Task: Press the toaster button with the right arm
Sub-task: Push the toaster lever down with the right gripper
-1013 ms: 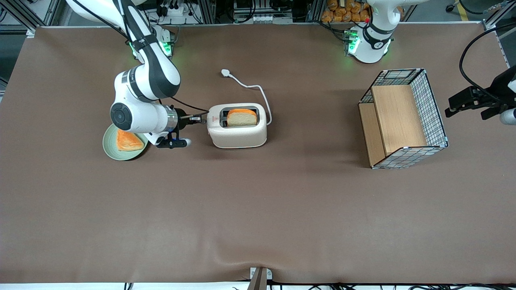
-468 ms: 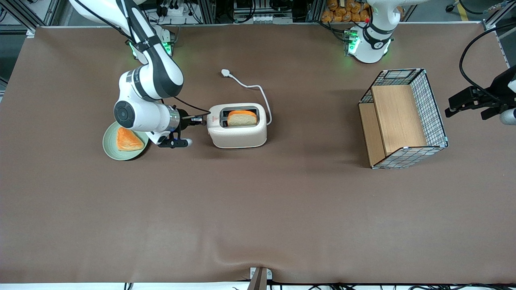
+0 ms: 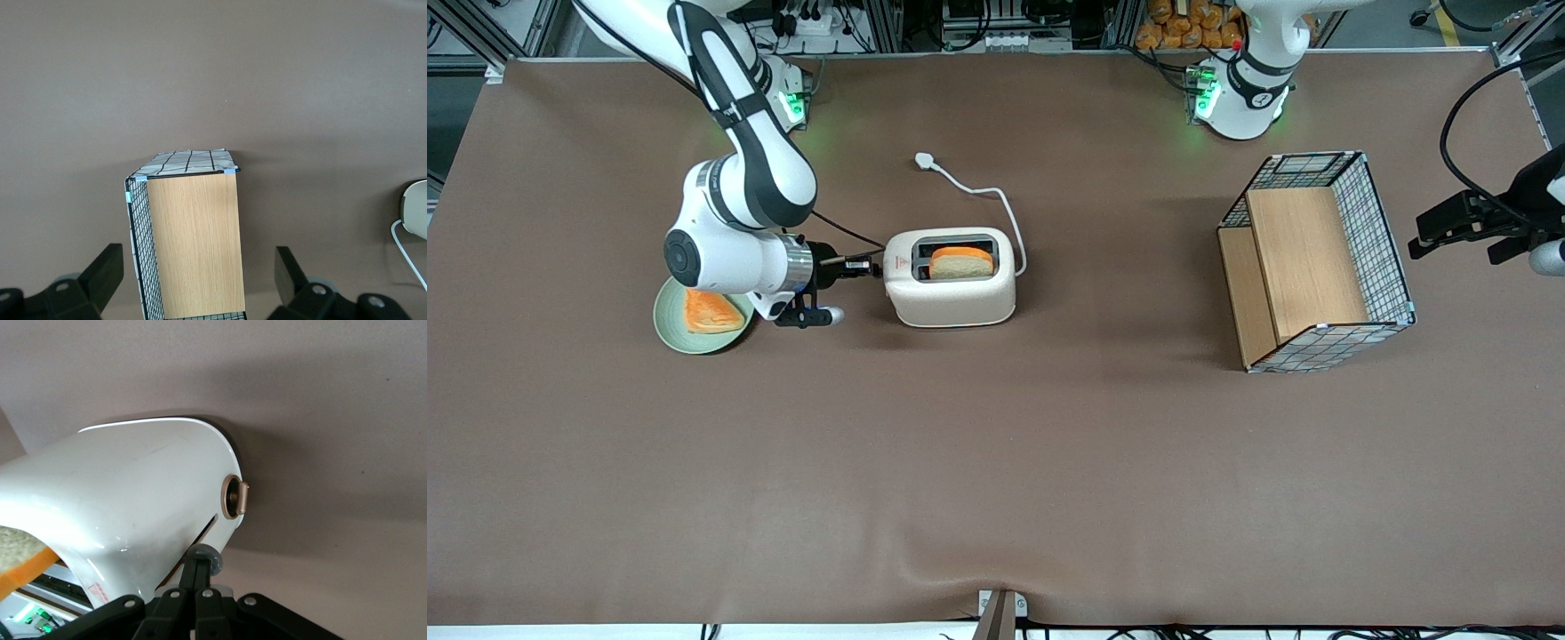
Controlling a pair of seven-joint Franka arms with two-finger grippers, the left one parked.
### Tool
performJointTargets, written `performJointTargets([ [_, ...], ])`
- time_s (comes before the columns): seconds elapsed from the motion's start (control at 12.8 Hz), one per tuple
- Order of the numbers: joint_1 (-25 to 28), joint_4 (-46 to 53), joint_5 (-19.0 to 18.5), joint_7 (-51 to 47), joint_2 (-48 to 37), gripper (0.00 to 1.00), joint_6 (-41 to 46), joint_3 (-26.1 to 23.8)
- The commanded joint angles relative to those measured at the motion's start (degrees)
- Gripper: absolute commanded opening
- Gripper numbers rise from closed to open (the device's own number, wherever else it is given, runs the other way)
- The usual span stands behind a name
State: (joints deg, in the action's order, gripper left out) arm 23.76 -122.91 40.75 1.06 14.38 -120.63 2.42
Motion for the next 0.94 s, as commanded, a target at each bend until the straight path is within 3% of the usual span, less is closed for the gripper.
performJointTargets([
  [0.0, -0.2, -1.0, 4.9, 3.7, 0.8, 0.00, -1.1, -0.6],
  [0.23, -0.3, -1.0, 7.5, 6.6, 1.9, 0.00, -1.3, -0.6],
  [0.7, -2.8, -1.8, 8.0, 12.5, 4.4, 0.00, -2.1, -0.6],
  [0.86, -2.9, -2.3, 10.3, 15.4, 5.0, 0.00, -2.2, -0.6],
])
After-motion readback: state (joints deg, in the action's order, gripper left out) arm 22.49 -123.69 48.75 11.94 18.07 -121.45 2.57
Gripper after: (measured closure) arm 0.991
